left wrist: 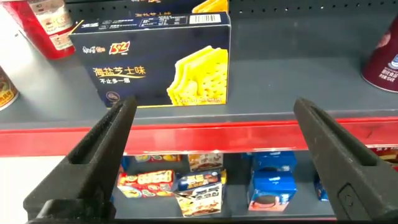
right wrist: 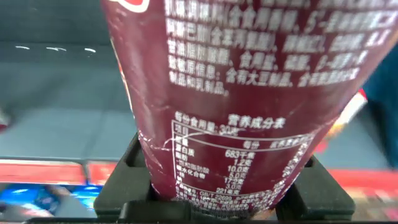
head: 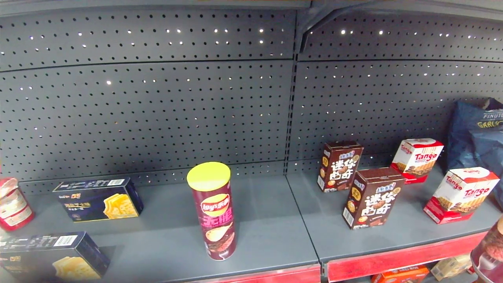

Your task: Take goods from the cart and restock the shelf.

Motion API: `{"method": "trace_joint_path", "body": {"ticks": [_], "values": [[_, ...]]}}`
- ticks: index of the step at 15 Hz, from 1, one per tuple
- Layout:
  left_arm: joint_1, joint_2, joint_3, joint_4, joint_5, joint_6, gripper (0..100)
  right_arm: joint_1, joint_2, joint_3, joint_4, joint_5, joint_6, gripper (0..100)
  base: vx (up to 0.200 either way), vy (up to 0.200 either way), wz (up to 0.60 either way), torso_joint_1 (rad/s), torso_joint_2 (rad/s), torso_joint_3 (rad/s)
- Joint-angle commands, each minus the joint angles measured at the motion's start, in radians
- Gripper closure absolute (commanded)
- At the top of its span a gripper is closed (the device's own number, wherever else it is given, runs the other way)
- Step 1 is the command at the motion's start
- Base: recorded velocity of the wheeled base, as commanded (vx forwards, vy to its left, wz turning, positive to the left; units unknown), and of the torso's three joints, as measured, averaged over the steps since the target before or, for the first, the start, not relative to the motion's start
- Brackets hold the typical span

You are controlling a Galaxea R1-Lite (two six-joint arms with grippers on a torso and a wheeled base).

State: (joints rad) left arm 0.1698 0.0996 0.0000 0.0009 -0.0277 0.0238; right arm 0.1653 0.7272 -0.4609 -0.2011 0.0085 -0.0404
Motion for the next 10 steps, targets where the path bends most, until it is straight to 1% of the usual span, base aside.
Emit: {"method": "trace_joint_path", "body": {"ticks": [1,5,9,10], "values": [[0.000,0.006,0.000,-0.001,0.000,0.001,0,0.003,0.035,-0.025,0.000,0.004,0.001,100,0.000,0.000,0.60,0.002,0.00,0.007],[0.000,0.006,0.000,-0.001,0.000,0.001,0,0.003,0.041,-0.065,0.000,0.011,0.002,100,0.000,0.000,0.60,0.004,0.01,0.000],[0.000,0.006,0.000,-0.001,0.000,0.001,0,0.008,0.044,-0.061,-0.001,0.108,0.001,100,0.000,0.000,0.00,0.000,0.00,0.000],[0.000,0.006,0.000,-0.001,0.000,0.001,0,0.031,0.046,-0.061,-0.001,0.137,-0.003,100,0.000,0.000,0.00,0.000,0.00,0.000]]}}
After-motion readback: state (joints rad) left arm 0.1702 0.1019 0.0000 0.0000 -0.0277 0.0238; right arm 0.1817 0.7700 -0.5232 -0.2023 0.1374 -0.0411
